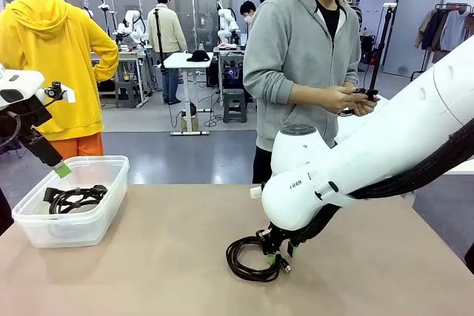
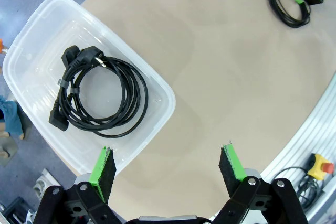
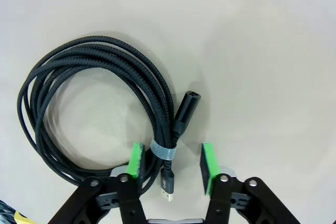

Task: Organize and store the cables.
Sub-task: Place the USB Extension Cable into the Organizing box.

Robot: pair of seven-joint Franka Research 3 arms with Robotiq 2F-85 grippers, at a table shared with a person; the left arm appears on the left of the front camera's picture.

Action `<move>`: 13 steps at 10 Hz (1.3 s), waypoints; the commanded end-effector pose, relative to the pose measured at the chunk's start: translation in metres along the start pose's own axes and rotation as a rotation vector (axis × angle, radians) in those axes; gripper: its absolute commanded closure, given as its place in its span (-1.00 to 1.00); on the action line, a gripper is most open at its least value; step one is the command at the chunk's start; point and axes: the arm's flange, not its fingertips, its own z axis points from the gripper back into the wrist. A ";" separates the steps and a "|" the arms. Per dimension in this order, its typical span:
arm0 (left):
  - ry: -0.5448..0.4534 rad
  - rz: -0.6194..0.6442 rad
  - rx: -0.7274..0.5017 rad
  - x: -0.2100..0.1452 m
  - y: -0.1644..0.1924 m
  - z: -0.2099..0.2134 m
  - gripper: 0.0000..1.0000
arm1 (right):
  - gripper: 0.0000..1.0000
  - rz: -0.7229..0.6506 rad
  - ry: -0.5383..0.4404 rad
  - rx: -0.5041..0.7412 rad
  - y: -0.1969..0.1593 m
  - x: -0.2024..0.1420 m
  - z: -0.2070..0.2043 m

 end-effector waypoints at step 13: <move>0.005 -0.010 0.007 0.001 0.002 0.002 -1.00 | 1.00 -0.053 -0.056 0.021 0.017 0.009 0.108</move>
